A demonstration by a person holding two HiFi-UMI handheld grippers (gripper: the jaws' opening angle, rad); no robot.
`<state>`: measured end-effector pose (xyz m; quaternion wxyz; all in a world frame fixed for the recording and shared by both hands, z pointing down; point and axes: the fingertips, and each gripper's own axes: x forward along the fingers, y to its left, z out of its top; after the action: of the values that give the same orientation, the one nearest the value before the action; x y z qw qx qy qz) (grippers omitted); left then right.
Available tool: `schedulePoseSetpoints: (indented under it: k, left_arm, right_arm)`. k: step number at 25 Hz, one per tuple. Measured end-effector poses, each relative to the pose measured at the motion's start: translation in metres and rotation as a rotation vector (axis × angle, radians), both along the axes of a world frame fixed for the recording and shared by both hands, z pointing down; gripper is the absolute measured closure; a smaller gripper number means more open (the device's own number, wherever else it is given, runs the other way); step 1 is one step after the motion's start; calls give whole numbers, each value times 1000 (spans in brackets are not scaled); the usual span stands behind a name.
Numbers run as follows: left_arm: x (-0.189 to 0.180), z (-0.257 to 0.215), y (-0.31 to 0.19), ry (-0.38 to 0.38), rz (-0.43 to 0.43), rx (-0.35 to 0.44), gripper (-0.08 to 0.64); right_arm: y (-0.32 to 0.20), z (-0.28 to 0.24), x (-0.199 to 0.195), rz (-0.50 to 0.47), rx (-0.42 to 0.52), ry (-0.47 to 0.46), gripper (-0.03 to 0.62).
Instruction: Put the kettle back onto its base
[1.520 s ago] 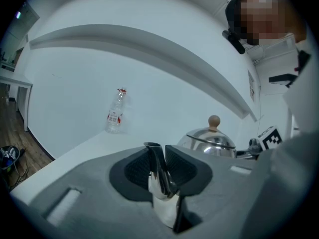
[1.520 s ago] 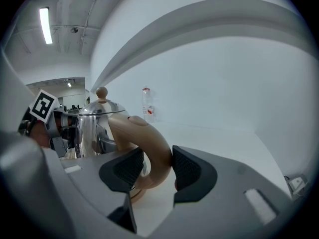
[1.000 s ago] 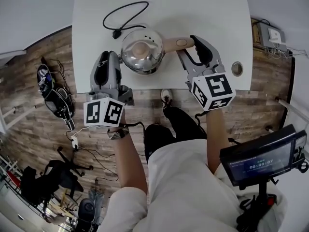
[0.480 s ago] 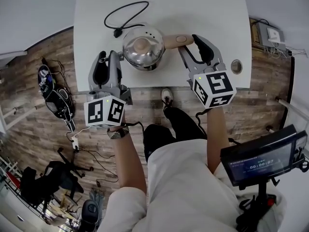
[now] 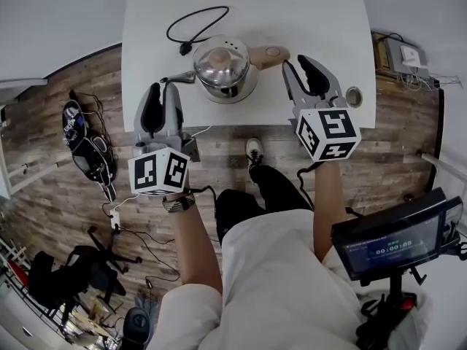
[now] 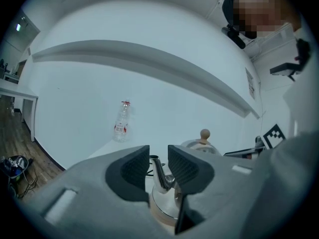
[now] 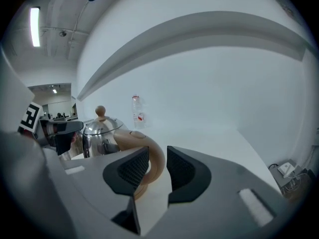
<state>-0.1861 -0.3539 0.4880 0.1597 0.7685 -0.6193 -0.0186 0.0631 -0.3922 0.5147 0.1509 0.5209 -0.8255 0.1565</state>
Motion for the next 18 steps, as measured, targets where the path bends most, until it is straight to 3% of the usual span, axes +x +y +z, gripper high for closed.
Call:
schedulePoseSetpoints:
  k: [18]
  left_arm:
    - [17,-79,75,-106,63,57,523]
  right_arm:
    - [70,-126,15,34,198,74,537]
